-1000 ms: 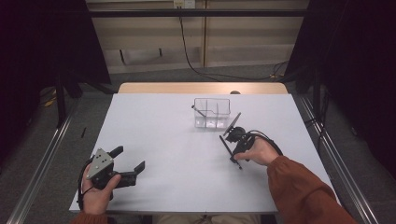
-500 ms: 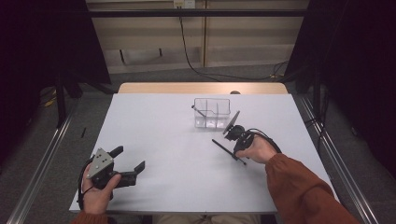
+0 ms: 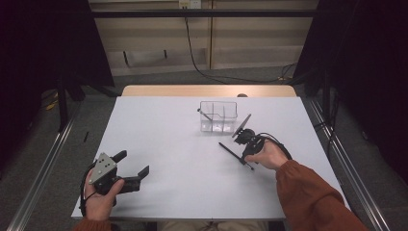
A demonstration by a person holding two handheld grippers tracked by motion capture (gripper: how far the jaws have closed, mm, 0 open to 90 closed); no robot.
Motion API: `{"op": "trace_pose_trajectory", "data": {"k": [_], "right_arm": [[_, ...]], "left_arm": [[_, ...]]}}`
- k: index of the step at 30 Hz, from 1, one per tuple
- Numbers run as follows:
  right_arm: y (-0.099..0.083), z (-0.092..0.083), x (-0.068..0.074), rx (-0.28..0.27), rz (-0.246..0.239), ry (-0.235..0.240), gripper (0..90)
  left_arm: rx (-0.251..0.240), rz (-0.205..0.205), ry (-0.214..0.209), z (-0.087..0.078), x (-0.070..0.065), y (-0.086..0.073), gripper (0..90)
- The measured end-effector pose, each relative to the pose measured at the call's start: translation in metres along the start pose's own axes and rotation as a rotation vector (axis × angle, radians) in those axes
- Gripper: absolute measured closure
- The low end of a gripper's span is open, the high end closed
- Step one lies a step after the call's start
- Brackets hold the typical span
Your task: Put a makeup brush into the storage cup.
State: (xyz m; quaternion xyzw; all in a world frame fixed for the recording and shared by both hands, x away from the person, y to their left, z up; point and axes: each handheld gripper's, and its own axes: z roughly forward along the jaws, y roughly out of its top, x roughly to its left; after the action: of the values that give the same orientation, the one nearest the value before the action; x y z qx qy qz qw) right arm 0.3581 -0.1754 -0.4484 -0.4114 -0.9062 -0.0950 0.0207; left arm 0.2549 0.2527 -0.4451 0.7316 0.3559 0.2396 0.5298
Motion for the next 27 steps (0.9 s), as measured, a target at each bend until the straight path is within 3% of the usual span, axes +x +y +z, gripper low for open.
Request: {"op": "trace_pose_trajectory", "data": {"k": [10,15,27], "right_arm": [[-0.004,-0.007,0.002,-0.055,0.0,0.023,84.7],[-0.009,-0.015,0.0,-0.131,0.01,0.05,84.6],[-0.021,-0.032,0.0,-0.246,-0.009,0.072,84.7]], "left_arm": [[-0.005,0.004,0.004,-0.001,0.001,0.0,3.7],[-0.005,0.002,0.004,0.0,0.001,0.0,3.6],[-0.006,0.002,0.003,-0.001,0.0,0.0,3.6]]}}
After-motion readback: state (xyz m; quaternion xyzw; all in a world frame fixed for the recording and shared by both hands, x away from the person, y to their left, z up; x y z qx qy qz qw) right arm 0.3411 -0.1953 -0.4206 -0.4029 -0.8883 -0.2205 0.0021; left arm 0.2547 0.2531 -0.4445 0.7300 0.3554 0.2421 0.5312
